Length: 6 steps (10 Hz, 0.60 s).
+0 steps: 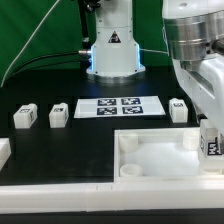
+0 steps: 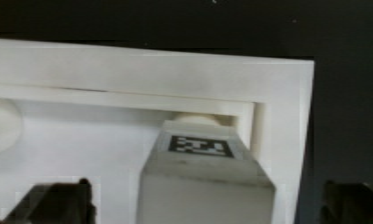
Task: Assemble one leg
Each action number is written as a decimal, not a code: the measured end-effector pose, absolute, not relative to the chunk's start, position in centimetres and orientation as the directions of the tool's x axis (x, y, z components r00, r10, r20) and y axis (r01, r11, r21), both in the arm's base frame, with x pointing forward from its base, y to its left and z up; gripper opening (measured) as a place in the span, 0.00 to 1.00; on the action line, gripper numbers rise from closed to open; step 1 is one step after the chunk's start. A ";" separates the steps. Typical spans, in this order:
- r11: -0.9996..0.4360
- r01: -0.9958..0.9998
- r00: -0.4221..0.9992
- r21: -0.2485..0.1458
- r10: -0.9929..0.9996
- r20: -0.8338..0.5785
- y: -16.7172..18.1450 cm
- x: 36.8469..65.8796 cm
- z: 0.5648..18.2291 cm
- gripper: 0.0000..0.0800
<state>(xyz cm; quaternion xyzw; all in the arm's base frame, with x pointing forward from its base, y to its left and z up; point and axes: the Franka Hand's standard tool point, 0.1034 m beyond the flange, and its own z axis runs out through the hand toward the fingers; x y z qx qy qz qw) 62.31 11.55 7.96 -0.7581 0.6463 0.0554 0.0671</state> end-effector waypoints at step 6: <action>-0.729 -0.675 0.738 -0.117 -0.664 -0.121 11.2 62.2 8.0 0.81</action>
Offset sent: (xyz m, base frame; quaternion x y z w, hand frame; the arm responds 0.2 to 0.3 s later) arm 0.0016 -0.0043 0.0004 -0.0187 0.0020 -0.2107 0.9774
